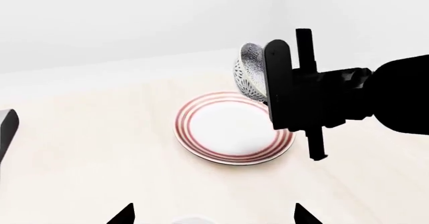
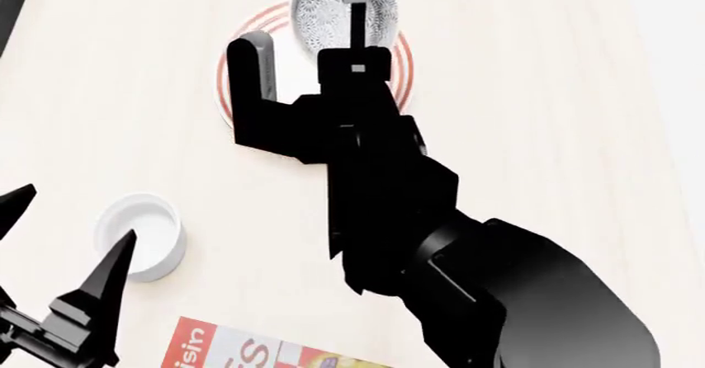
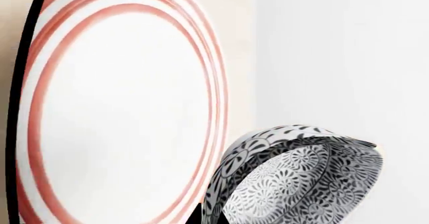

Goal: Pick the akita bowl on the cookies box and place it on the plate.

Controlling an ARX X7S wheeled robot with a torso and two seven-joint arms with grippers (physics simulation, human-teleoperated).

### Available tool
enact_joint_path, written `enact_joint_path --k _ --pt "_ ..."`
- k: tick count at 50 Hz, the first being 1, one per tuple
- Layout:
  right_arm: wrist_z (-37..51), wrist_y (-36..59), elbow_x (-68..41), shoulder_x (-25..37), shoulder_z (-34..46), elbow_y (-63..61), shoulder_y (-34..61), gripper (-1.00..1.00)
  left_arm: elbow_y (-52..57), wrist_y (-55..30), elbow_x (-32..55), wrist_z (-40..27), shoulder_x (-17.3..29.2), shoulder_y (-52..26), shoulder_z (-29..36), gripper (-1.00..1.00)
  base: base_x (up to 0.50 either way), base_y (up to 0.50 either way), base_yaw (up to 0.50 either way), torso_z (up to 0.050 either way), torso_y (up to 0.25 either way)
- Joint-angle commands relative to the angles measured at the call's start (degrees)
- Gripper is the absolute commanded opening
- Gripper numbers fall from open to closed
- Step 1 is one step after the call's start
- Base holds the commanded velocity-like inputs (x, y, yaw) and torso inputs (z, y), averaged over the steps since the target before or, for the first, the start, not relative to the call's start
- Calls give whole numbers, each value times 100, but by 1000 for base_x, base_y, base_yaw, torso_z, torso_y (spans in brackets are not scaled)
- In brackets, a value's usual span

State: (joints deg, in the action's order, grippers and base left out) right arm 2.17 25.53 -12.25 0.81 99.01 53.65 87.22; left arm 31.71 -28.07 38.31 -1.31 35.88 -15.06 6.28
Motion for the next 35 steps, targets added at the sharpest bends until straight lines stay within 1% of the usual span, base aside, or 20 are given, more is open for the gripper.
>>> enact_joint_path --k 1,7,14,19,35 --pt "-136 -84 1169 -80 -784 183 -386 -100 -14 107 -27 99 26 65 25 100 0 0 0 0 0" --pt "-129 -54 1299 -80 -868 73 -434 -100 -8 278 -142 156 32 150 33 100 0 0 0 0 2" --pt "-131 -46 1332 -80 -891 44 -421 -100 -70 301 -170 115 -3 128 27 100 0 0 0 20 -186" --pt "-131 -62 1356 -80 -885 77 -422 -100 -75 226 -21 75 -13 120 -36 100 0 0 0 0 0" --pt "-348 -279 1234 -79 -894 137 -399 -100 -28 254 -55 84 28 167 -5 100 0 0 0 0 0"
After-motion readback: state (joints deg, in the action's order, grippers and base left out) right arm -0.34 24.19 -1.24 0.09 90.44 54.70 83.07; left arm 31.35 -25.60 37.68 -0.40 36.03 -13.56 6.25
